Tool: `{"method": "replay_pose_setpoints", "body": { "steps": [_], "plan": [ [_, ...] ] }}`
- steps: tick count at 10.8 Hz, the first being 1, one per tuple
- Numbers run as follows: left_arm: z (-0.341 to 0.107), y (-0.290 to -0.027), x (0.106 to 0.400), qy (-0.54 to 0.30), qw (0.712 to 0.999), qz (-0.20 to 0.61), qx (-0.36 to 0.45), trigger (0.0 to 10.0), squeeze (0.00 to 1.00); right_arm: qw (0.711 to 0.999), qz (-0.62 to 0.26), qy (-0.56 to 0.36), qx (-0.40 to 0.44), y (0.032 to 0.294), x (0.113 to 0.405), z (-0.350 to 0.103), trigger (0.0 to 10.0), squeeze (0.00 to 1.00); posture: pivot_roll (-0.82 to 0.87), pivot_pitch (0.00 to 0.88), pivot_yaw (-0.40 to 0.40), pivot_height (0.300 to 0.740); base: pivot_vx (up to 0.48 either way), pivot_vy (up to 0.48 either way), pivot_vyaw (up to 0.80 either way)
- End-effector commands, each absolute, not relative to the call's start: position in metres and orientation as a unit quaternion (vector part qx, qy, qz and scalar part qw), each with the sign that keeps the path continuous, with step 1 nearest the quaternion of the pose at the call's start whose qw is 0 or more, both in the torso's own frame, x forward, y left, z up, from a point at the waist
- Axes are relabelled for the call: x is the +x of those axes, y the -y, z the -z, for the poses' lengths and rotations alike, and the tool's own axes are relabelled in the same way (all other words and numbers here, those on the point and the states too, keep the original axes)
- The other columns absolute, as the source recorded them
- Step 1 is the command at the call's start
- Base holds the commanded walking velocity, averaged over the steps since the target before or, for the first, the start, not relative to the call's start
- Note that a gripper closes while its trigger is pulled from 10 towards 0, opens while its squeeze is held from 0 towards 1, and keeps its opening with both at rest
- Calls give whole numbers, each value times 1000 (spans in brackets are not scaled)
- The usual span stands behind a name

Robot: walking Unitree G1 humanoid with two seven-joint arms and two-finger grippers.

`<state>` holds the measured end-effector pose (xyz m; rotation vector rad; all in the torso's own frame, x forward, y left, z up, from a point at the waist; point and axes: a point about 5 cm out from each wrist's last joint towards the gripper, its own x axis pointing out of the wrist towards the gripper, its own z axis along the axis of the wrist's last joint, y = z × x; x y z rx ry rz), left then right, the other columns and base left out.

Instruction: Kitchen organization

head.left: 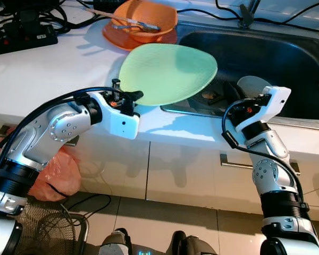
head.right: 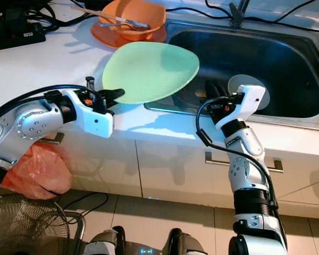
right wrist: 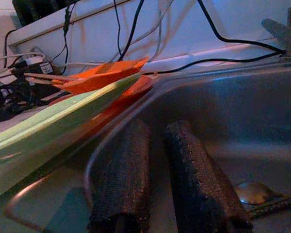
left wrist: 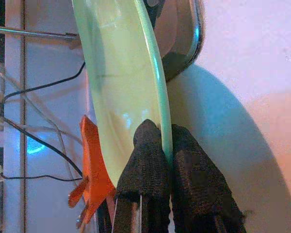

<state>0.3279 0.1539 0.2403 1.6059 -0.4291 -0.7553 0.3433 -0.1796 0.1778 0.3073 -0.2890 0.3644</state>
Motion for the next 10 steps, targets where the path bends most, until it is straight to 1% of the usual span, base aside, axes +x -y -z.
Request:
{"method": "replay_pose_setpoints", "body": {
  "steps": [1, 3, 4, 7, 8, 10],
  "plan": [
    [-214, -155, 326, 149, 600, 359, 699, 0, 0, 965, -170, 113, 163, 181, 342, -163, 10000, 0, 213, 211, -48, 740, 0, 0, 0],
    [-219, -149, 325, 179, 597, 346, 701, 0, 0, 965, -170, 113, 163, 181, 343, -163, 10000, 0, 214, 210, -49, 740, 0, 0, 0],
    [-227, -139, 321, 233, 604, 330, 687, 10000, 0, 965, -171, 112, 163, 180, 343, -162, 10000, 0, 215, 208, -49, 740, 0, 0, 0],
    [-242, -119, 311, 311, 613, 303, 660, 10000, 0, 965, -171, 111, 164, 179, 344, -162, 10000, 0, 216, 199, -51, 740, 0, 0, 0],
    [-244, -113, 309, 320, 617, 300, 653, 10000, 0, 965, -171, 111, 164, 179, 344, -162, 10000, 0, 215, 197, -53, 740, 0, 0, 0],
    [-242, -114, 310, 315, 618, 290, 659, 10000, 0, 966, -169, 110, 163, 180, 345, -161, 10000, 0, 214, 190, -55, 740, 0, 0, 0]
  ]
}}
